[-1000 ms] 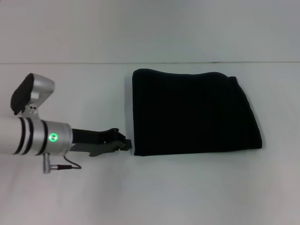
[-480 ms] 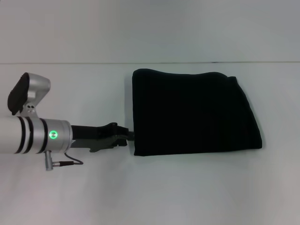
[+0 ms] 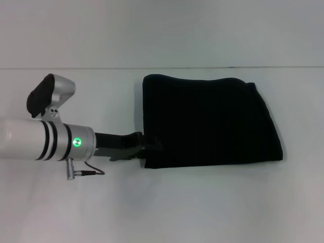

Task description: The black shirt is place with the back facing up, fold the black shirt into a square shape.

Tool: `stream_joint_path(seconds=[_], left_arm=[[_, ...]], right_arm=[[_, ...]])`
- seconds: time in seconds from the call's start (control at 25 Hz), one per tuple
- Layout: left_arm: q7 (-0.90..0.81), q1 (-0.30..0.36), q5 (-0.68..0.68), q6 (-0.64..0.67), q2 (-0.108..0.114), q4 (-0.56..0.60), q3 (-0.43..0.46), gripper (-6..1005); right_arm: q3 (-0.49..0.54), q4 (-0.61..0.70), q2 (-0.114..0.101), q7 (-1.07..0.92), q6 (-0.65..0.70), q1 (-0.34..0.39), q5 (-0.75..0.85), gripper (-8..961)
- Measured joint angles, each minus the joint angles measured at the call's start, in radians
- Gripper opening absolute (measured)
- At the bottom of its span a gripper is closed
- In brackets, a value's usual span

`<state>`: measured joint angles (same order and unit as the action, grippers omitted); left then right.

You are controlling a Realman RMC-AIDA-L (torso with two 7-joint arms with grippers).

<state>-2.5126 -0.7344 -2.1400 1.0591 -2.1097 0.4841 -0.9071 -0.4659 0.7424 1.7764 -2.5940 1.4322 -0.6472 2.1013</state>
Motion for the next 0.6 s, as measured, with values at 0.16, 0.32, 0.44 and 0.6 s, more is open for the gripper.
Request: stream_joint_path(seconds=[0.16,0.32,0.44,0.6], left_arm=[[-0.006,-0.008,0.000,-0.008,-0.003,0.000,-0.007,615],[-0.011,-0.010,-0.002,-0.010,-0.001,0.000,-0.009,615],[-0.012,-0.013,-0.008,-0.010,0.004,-0.007,-0.015,601],[-0.012,-0.015,-0.010,-0.011,0.003,-0.008,-0.023,416]], right_arm=[[0.000,0.000,0.000,0.000,0.001,0.000,-0.002,716],[0.000,0.000,-0.001,0.000,0.003,0.000,-0.003,716],[0.000,0.000,-0.002,-0.002,0.003,0.000,-0.004,717],[-0.001,0.000,-0.002,-0.004,0.003,-0.001,-0.005,717]])
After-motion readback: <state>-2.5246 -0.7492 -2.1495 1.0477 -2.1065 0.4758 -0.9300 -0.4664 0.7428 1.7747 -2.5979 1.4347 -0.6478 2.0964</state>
